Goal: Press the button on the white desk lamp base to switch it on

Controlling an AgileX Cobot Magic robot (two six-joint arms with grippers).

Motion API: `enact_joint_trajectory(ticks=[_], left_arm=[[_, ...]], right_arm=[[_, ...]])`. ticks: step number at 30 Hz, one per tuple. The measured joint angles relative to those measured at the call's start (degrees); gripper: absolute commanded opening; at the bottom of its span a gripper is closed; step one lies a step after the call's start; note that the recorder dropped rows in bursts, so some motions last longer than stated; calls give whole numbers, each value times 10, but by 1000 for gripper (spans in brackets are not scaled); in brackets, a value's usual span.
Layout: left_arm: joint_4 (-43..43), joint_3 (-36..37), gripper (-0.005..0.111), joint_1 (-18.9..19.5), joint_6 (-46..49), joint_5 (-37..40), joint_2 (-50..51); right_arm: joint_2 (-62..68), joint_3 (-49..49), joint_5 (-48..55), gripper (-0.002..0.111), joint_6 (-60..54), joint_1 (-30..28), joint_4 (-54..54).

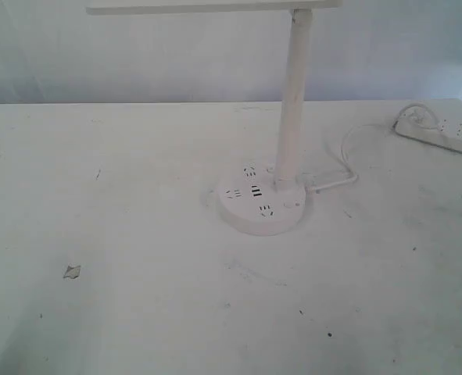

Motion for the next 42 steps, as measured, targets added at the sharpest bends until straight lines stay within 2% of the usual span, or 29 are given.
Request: enact_joint_trajectory(ticks=[11,18,22,28,32,35,37,42], left_arm=[[0,0,0,0,0,0,0],[0,0,0,0,0,0,0],[0,0,0,0,0,0,0],[0,0,0,0,0,0,0],[0,0,0,0,0,0,0],[0,0,0,0,0,0,0],[0,0,0,0,0,0,0],[0,0,0,0,0,0,0]], right_arm=[[0,0,0,0,0,0,-5],[0,0,-4,0,0,0,-76],[0,0,-30,0,0,0,-130],[0,0,-94,0,0,0,-144],[0,0,-283,0,52,0,-86],[-1,0,-470,0,189,0,-47],[-1,0,-574,0,237,0,-38],[-1,0,-719,0,315,0,-12]])
